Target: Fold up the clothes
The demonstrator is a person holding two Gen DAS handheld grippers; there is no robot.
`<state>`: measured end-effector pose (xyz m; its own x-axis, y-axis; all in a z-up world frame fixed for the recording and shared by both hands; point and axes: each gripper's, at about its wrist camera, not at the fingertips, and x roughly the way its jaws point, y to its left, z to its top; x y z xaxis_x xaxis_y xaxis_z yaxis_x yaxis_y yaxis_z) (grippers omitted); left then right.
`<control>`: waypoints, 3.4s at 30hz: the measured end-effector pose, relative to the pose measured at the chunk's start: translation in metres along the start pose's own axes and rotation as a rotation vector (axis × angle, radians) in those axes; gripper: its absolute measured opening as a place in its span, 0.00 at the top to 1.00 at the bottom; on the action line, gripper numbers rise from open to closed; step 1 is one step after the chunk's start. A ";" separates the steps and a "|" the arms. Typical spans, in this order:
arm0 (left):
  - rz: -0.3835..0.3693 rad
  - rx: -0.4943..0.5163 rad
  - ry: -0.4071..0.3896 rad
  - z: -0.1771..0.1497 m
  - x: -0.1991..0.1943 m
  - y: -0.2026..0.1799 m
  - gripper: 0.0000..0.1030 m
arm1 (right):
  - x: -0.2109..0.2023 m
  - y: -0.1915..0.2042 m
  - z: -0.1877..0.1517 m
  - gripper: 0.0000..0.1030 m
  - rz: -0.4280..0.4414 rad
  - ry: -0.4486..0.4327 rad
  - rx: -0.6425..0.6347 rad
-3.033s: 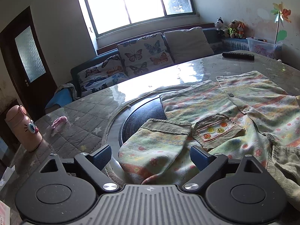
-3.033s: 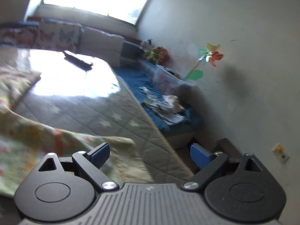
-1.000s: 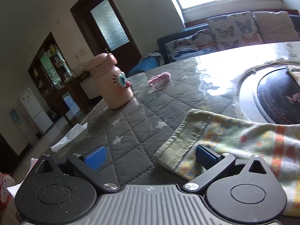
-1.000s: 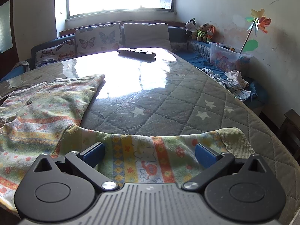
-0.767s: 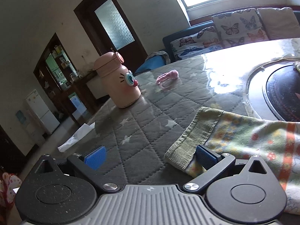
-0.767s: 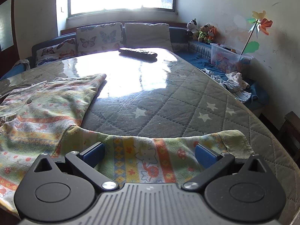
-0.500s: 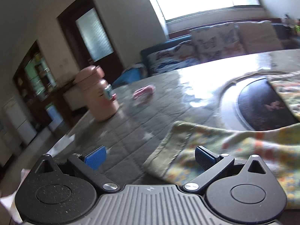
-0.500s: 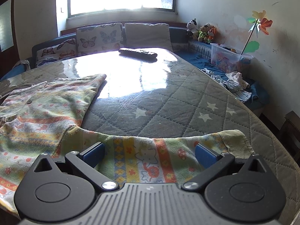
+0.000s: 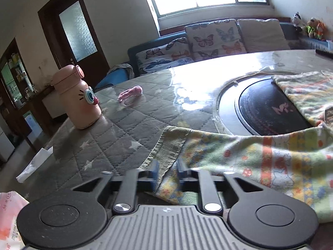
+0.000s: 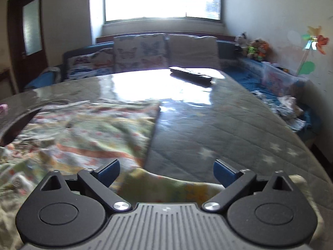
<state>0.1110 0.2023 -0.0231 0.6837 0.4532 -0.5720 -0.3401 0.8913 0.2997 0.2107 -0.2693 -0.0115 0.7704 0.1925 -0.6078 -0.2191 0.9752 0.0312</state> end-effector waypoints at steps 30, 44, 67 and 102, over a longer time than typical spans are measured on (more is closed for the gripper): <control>0.158 -0.001 0.033 -0.019 -0.004 0.030 0.96 | 0.091 0.091 0.047 0.60 0.193 0.038 -0.179; 0.200 0.007 0.041 -0.031 -0.007 0.043 0.96 | 0.062 0.065 0.037 0.38 0.185 0.045 -0.141; 0.209 0.058 0.057 -0.033 -0.012 0.035 0.95 | 0.003 -0.095 -0.017 0.66 -0.220 0.005 0.158; 0.050 0.051 -0.044 -0.017 -0.074 0.016 0.89 | -0.038 0.029 0.017 0.53 0.134 -0.040 -0.137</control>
<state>0.0438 0.1827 0.0113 0.6948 0.4949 -0.5218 -0.3417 0.8656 0.3660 0.1852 -0.2462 0.0254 0.7516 0.3261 -0.5734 -0.3985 0.9172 -0.0008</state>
